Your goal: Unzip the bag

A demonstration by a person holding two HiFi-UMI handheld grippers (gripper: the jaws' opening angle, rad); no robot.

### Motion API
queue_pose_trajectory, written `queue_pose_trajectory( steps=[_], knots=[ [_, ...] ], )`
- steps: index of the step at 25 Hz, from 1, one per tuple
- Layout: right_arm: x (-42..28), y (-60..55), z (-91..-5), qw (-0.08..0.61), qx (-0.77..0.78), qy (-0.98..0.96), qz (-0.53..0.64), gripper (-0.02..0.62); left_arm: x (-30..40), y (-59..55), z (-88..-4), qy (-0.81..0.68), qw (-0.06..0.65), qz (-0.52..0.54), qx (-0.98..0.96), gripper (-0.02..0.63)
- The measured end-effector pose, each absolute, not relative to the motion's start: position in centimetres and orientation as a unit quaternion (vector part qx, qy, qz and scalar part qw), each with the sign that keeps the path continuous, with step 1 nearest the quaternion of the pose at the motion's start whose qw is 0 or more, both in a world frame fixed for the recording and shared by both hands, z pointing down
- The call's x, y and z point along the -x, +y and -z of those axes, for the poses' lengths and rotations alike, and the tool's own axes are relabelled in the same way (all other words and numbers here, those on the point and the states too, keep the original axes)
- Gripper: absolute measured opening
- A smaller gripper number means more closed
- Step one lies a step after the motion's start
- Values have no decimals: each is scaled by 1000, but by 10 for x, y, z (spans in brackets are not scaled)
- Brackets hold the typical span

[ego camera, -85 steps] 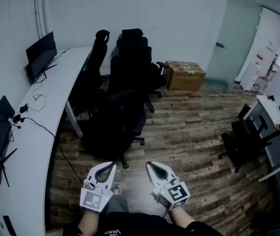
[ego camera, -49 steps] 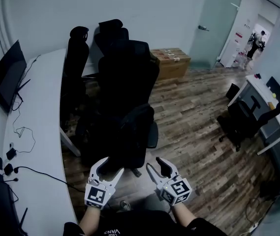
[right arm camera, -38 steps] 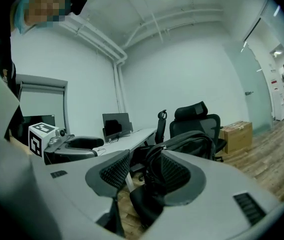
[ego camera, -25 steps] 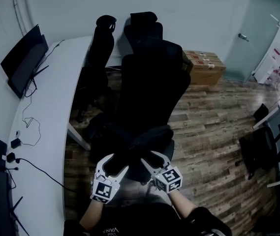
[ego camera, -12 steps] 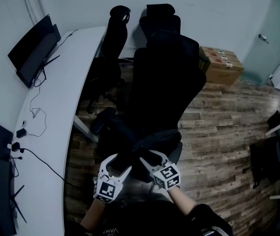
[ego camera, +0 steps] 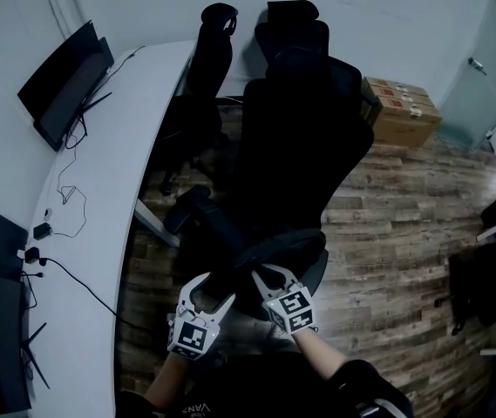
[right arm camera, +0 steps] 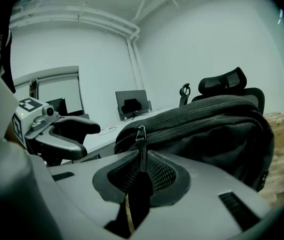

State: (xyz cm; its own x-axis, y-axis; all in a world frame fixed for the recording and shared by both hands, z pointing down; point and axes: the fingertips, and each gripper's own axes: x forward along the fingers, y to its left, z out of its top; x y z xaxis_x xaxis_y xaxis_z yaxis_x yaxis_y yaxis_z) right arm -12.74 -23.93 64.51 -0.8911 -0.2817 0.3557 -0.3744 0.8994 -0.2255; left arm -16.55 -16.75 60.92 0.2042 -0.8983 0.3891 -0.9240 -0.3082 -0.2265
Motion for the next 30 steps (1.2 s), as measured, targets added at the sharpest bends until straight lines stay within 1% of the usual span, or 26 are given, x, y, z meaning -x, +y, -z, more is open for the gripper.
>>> queue_pose_trajectory(
  steps=[6, 9, 18, 19, 20, 22, 23, 30],
  knots=[
    [120, -238, -638, 159, -174, -962, -136, 48, 167, -181, -616, -578, 23, -240, -779, 281],
    [115, -240, -627, 148, -168, -966, -129, 46, 167, -191, -620, -570, 19, -251, -782, 281],
    [107, -242, -616, 151, -146, -971, -111, 44, 155, -219, -637, -537, -11, -311, -784, 281],
    [107, -243, -615, 153, -145, -972, -107, 44, 155, -221, -637, -537, -16, -317, -781, 256],
    [106, -245, -613, 154, -144, -972, -103, 44, 156, -223, -637, -539, -22, -321, -778, 193],
    [104, -249, -610, 156, -141, -973, -99, 44, 158, -227, -635, -545, -27, -323, -773, 142],
    [103, -251, -609, 158, -138, -973, -96, 44, 159, -229, -634, -547, -27, -322, -772, 126],
    [95, -268, -602, 171, -136, -973, -74, 44, 154, -238, -631, -547, -31, -330, -769, 84]
  ],
)
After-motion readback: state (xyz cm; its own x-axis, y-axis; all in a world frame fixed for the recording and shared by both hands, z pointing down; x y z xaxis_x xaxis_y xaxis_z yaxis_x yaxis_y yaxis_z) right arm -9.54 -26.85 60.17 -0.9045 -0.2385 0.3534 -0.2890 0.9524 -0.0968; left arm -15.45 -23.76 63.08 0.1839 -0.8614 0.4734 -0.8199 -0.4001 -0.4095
